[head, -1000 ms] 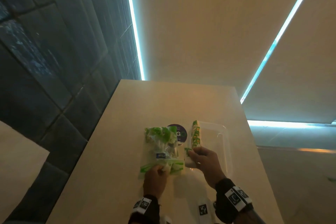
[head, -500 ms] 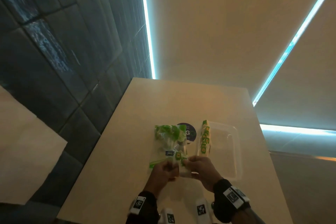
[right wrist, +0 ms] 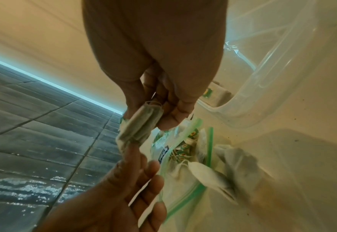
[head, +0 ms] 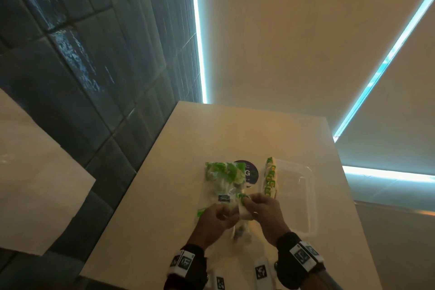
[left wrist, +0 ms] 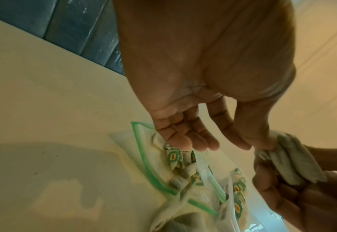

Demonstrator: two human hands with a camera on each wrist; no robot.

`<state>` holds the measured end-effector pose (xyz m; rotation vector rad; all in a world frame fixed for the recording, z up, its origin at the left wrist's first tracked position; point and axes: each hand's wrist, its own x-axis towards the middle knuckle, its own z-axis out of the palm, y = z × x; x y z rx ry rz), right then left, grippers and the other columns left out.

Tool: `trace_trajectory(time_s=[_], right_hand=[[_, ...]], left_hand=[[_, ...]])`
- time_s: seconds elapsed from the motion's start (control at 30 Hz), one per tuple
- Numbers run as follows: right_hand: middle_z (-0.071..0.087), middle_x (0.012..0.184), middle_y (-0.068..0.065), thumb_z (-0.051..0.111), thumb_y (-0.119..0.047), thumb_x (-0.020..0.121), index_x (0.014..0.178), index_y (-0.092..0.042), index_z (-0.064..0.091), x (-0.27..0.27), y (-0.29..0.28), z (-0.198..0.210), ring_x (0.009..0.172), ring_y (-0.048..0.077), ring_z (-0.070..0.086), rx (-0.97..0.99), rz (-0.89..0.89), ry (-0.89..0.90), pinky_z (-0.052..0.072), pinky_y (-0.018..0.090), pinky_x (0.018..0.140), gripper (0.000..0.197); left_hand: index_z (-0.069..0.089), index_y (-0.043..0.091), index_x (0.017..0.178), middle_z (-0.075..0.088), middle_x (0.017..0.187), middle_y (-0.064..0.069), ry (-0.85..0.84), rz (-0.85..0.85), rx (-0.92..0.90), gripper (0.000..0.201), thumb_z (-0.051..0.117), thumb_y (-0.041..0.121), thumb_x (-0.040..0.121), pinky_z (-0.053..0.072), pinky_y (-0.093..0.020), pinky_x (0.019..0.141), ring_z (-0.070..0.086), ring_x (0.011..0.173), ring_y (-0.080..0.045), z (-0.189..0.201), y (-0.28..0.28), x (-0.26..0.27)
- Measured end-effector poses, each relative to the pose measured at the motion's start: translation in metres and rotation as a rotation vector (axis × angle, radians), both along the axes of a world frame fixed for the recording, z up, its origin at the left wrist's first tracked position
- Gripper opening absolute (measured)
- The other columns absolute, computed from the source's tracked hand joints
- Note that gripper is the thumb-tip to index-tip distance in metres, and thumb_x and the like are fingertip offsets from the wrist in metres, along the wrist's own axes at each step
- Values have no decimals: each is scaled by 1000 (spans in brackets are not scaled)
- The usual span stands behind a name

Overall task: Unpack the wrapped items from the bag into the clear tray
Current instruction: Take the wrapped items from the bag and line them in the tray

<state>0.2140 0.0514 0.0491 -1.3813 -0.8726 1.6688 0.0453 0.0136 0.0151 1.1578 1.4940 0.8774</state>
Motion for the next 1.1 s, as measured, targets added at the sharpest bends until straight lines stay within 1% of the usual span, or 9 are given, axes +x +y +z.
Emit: trace_trajectory(time_s=[0.1, 0.17, 0.27, 0.37, 0.5, 0.63, 0.8, 0.93, 1.1], right_hand=[[63, 84, 23, 64, 0, 87, 96, 19, 59, 5, 4, 3, 76, 30, 62, 14, -10, 45, 55, 35, 66, 21], [62, 87, 24, 62, 0, 88, 100, 21, 56, 7, 6, 5, 81, 33, 61, 9, 8, 91, 55, 38, 68, 25], [61, 89, 24, 62, 0, 88, 102, 21, 54, 7, 7, 7, 83, 34, 60, 12, 29, 123, 56, 39, 70, 27], [63, 88, 22, 63, -2, 88, 100, 18, 57, 4, 7, 9, 81, 32, 62, 32, 81, 108, 56, 41, 73, 24], [64, 88, 19, 63, -3, 88, 100, 13, 60, 4, 7, 13, 82, 31, 63, 18, 112, 86, 57, 40, 74, 20], [58, 97, 23, 65, -4, 86, 105, 9, 60, 14, 13, 12, 92, 35, 57, -58, 102, 141, 50, 52, 90, 24], [61, 100, 22, 72, -16, 77, 105, 5, 60, 9, 11, 18, 96, 34, 58, -98, 180, 214, 49, 45, 86, 37], [64, 101, 28, 77, -21, 73, 105, 18, 56, 1, 10, 17, 95, 41, 62, -66, 151, 153, 51, 49, 91, 54], [65, 86, 20, 69, -3, 82, 99, 19, 60, -3, 9, 17, 80, 31, 65, 7, 34, 95, 55, 46, 80, 29]], left_hand=[[59, 22, 66, 61, 63, 9, 96, 29, -1, 23, 77, 15, 78, 46, -19, 64, 54, 59, -2, -1, -1, -3], [61, 23, 70, 65, 67, 8, 160, 90, 19, 19, 74, 15, 81, 47, -19, 66, 58, 65, -4, 1, 0, -5], [70, 24, 89, 74, 86, 6, 10, 131, 62, 8, 72, 17, 85, 51, -17, 72, 68, 83, -8, 16, 5, -2], [72, 19, 100, 76, 90, 3, -174, 117, 56, 15, 71, 17, 86, 53, -20, 68, 70, 84, -7, 34, 10, 9], [75, 15, 93, 76, 85, -2, -197, 196, 41, 9, 71, 11, 86, 55, -25, 62, 69, 76, -13, 35, 14, 15], [77, 16, 89, 76, 84, -4, -108, 327, -2, 8, 74, 15, 82, 59, -35, 65, 71, 81, -21, 25, 18, 10], [77, 15, 95, 76, 86, -1, -80, 269, -10, 15, 75, 11, 80, 51, -21, 59, 68, 78, -14, 31, 20, 12], [75, 28, 85, 76, 84, 1, -133, 186, 23, 22, 72, 6, 82, 51, -19, 61, 69, 75, -8, 40, 17, 18], [76, 18, 88, 75, 87, -7, -203, 195, 17, 14, 63, 16, 92, 55, -25, 64, 68, 76, -12, 46, 16, 19]])
